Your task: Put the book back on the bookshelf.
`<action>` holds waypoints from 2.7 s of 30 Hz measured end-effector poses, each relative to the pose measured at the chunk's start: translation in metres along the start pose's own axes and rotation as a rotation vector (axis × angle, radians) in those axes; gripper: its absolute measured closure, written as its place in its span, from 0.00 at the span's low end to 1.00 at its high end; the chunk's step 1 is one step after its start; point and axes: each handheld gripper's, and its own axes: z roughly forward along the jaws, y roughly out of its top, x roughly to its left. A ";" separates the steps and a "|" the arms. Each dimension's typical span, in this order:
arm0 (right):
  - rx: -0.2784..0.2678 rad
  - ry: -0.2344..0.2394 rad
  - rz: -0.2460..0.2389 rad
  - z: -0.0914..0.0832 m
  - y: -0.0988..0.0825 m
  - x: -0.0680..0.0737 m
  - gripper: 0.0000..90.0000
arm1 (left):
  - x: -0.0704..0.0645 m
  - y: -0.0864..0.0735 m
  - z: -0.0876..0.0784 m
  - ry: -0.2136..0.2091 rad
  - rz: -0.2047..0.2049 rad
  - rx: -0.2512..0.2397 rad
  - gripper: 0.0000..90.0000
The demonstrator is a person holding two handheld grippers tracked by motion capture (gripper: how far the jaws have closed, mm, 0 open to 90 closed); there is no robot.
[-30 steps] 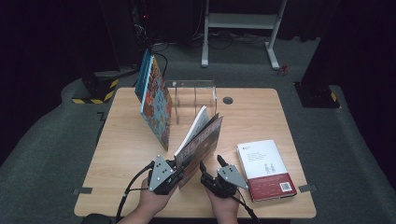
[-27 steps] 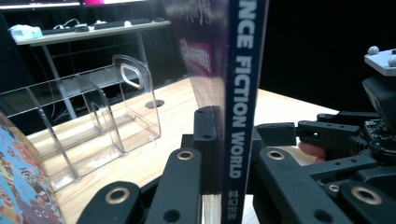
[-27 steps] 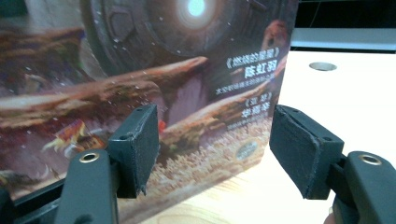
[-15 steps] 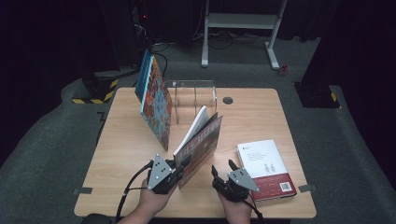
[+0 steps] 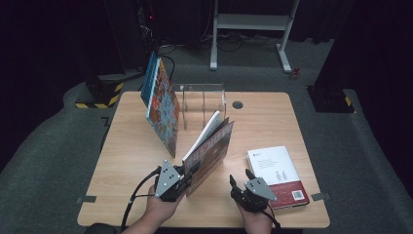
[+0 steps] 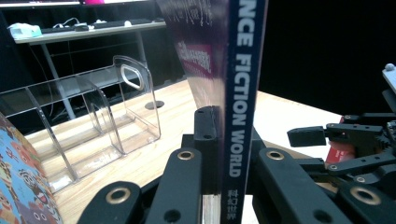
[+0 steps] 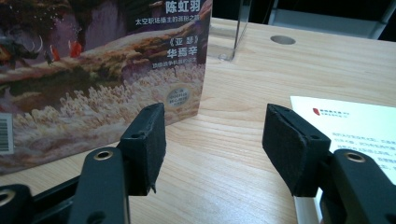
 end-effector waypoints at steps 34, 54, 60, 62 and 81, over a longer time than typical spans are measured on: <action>0.066 0.004 0.009 0.004 -0.002 -0.001 0.42 | 0.039 0.030 0.011 0.070 -0.077 -0.081 0.93; 0.053 0.038 0.021 0.005 0.000 -0.005 0.41 | 0.069 0.041 0.010 0.236 -0.079 -0.093 0.93; 0.058 0.039 0.022 0.005 -0.001 -0.005 0.41 | 0.075 0.039 0.010 0.259 -0.077 -0.084 0.93; 0.060 0.040 0.021 0.006 -0.001 -0.004 0.42 | 0.077 0.039 0.010 0.265 -0.078 -0.080 0.93; 0.049 0.042 0.011 0.004 0.000 -0.003 0.42 | 0.080 0.047 0.024 0.295 -0.076 -0.073 0.93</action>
